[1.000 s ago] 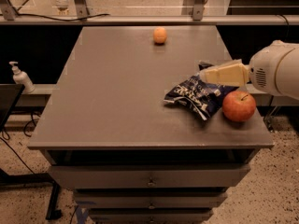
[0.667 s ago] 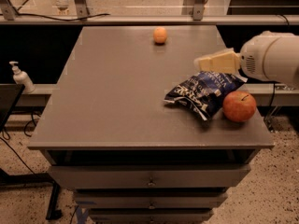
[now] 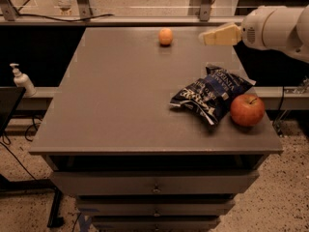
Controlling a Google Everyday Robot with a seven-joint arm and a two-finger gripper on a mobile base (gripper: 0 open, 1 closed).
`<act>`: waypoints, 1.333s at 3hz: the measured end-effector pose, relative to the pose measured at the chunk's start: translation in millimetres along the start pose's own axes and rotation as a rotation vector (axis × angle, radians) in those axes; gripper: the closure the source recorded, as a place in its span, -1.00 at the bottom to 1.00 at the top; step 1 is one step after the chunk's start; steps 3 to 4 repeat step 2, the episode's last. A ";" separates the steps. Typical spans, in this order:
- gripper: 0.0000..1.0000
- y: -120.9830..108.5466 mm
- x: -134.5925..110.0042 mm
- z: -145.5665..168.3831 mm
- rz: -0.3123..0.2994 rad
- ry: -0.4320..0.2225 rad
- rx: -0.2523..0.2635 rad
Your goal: Move blue chip bag near apple
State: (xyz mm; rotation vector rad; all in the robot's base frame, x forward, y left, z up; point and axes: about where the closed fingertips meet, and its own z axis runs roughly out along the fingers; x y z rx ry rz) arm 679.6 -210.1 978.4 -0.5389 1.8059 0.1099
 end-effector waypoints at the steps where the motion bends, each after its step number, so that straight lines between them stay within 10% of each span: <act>1: -1.00 -16.7 -28.9 4.0 -0.025 -0.054 0.017; 4: -1.00 -16.2 -30.6 2.9 -0.025 -0.056 0.017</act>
Offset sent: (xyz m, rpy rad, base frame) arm 0.0172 -0.0050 0.0264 -0.0049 -0.0586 0.0033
